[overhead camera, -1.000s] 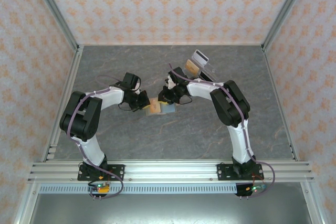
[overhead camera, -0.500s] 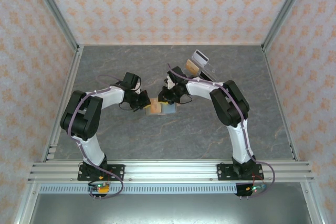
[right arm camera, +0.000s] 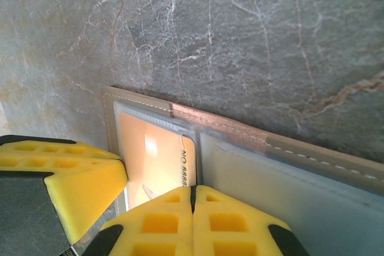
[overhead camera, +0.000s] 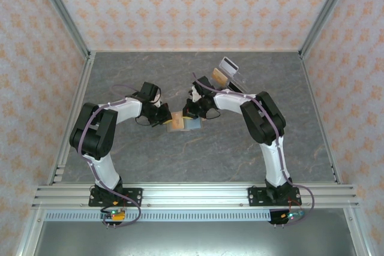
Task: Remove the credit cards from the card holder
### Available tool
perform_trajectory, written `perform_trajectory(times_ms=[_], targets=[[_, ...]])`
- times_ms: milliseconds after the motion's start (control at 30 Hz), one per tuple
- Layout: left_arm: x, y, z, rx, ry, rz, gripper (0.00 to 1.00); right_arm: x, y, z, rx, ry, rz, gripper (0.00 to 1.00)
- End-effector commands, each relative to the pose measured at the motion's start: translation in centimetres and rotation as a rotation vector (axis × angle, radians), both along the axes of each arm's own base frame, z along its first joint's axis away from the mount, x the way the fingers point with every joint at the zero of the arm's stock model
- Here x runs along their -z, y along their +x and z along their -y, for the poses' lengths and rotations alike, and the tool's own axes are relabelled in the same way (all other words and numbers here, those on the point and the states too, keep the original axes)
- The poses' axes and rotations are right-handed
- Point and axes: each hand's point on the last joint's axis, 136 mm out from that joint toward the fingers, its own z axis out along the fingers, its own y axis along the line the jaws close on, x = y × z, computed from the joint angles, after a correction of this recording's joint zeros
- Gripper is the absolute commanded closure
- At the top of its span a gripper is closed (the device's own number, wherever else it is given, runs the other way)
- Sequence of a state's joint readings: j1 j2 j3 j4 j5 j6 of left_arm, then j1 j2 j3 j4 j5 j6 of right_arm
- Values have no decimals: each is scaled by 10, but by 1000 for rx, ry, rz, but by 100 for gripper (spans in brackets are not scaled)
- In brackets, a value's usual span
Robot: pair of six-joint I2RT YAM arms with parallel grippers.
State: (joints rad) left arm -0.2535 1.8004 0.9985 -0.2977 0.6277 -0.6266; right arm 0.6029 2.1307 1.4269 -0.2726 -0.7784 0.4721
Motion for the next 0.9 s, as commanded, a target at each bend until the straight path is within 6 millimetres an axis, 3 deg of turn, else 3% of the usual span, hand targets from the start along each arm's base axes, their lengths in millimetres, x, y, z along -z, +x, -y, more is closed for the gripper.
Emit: perform_trajectory(times_ms=[0,167,367,500,667,867], targets=[[5,-11,-3,29,40,-32,96,-32,-9,-12,-31,90,39,100],[-7,-12,-7,26,44,-8,81,-31,-8,6,11,70,41,100],[-13,-10,-5,28,25,6,78,-25,-6,21,47,31,50,100],[-15,-8,-3,23,16,12,79,-22,-10,19,44,38,12,99],[-7,-10,0,24,11,-10,81,-19,-15,12,39,43,-10,79],[1,-11,0,28,13,-30,82,-13,-17,6,26,44,-30,75]])
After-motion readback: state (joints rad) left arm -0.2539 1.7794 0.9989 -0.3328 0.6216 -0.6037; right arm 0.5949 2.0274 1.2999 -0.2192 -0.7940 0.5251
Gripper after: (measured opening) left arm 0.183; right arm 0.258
